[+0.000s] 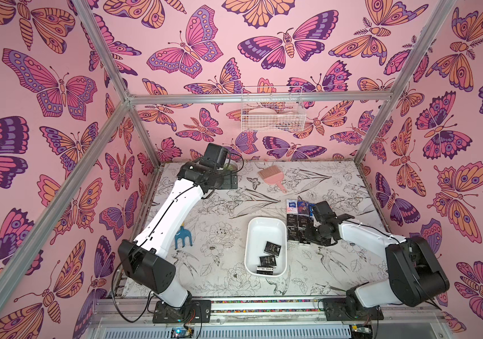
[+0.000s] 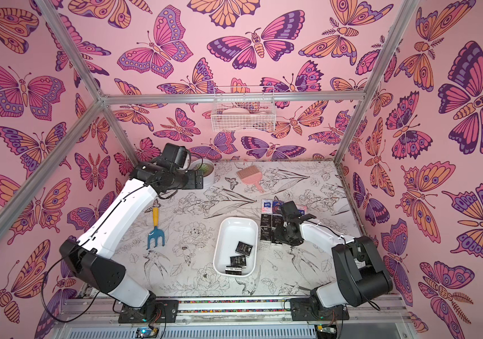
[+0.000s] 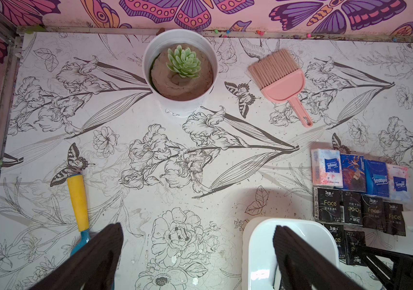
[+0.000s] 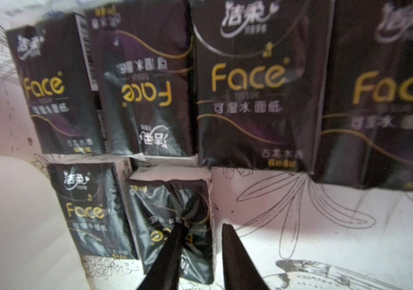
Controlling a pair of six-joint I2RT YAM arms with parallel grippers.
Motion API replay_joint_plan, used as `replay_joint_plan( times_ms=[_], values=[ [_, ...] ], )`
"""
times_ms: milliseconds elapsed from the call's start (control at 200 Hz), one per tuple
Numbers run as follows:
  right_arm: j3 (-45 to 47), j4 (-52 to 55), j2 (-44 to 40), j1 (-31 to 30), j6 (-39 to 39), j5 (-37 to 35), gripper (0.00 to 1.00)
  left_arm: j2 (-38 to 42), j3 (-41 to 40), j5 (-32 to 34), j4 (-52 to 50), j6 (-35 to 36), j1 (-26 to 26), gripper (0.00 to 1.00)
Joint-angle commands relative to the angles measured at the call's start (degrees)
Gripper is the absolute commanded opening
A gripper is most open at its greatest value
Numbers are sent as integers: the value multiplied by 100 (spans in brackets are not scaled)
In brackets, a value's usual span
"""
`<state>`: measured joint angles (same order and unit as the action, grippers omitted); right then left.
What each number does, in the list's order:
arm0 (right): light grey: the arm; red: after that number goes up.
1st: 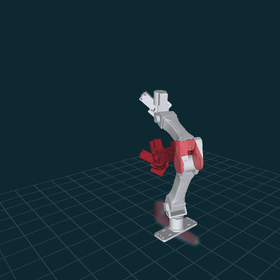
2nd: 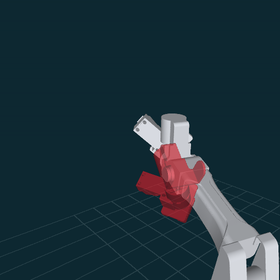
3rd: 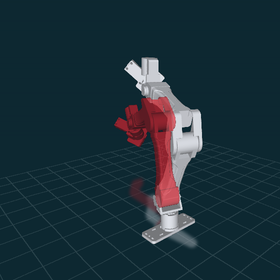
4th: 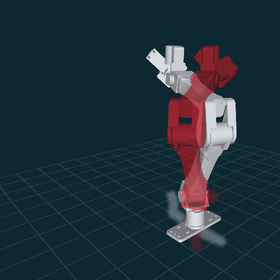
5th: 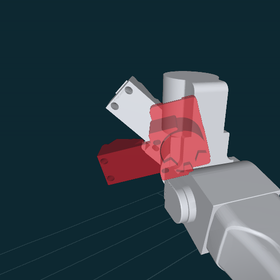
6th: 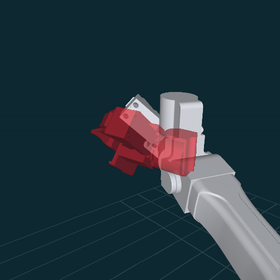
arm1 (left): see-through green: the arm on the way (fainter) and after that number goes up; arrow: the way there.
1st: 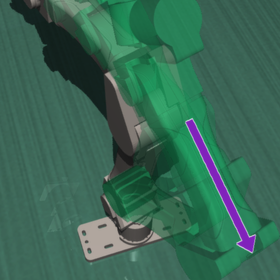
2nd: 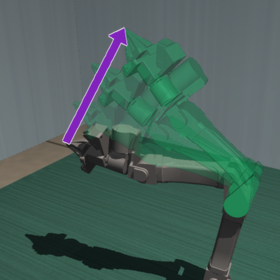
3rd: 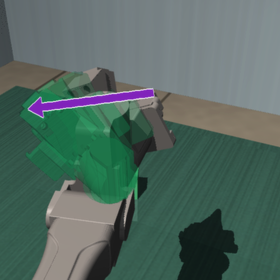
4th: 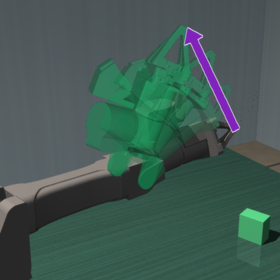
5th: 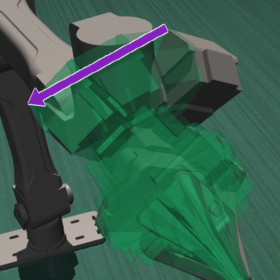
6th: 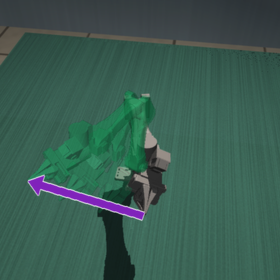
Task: Take the pocket tissues out of the storage box
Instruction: Place the pocket tissues at the center of the board, then pick up the pocket tissues from the storage box.
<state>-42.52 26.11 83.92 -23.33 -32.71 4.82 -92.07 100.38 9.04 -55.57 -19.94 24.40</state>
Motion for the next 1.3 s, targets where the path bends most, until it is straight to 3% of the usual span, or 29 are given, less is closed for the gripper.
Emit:
replay_joint_plan(
  times_ms=[0,230,606,706,931,1157,1292],
  values=[
    [-87,148,157,24,101,-134,31,9,61,99,-107,78,15,100],
    [-238,332,43,28,168,-192,36,23,43,116,-115,71,12,100],
    [-615,910,-1093,-57,473,53,43,12,77,83,-112,43,16,100],
    [-871,982,-1245,-715,885,299,46,-18,78,70,-115,30,18,100],
    [-1854,1605,-549,-2523,1942,-155,57,-30,43,51,-119,-18,29,100],
    [-2233,1863,375,-3268,2932,-509,65,47,43,129,-147,41,21,100],
    [-2282,1773,804,-3385,3307,-764,69,44,50,116,-154,61,12,100]
  ],
)
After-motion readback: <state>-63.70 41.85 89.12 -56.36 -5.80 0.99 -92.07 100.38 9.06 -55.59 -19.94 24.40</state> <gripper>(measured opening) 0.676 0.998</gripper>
